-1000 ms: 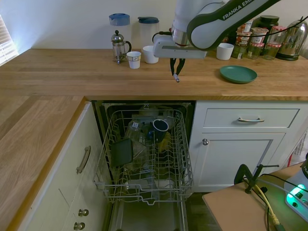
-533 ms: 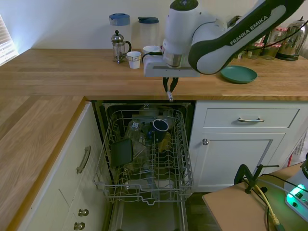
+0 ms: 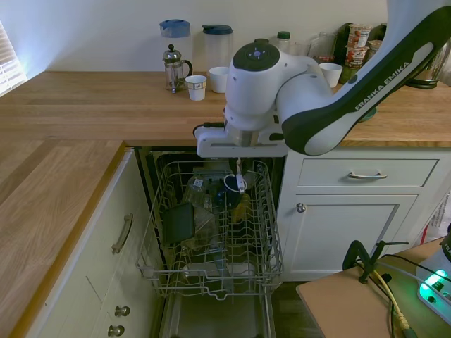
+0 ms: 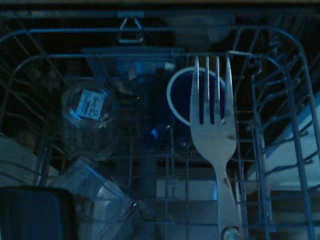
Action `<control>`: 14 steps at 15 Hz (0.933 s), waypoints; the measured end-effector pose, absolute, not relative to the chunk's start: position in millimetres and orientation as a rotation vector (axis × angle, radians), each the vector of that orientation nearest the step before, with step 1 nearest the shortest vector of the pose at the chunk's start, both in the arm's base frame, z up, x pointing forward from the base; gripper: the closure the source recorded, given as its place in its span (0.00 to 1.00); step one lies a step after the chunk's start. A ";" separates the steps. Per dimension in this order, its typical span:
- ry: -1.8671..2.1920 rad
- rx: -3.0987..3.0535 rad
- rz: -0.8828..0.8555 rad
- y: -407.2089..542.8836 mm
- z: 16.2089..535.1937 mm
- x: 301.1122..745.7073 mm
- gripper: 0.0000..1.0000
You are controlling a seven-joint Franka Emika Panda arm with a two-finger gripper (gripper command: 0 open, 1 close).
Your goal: Put the fork in the dishwasher
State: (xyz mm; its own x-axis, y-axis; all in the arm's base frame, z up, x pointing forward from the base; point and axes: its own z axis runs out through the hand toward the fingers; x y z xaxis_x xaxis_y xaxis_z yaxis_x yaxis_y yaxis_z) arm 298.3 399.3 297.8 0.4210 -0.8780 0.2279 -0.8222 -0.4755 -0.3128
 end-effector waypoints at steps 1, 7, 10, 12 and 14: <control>1.519 -2.518 -0.541 400.1 290.2 292.8 1.00; 1.503 -2.515 -0.546 393.8 266.7 278.7 1.00; 1.496 -2.531 -0.540 387.3 255.2 274.2 1.00; 1.491 -2.525 -0.534 384.4 253.2 279.1 1.00; 1.489 -2.531 -0.513 382.8 245.1 282.0 1.00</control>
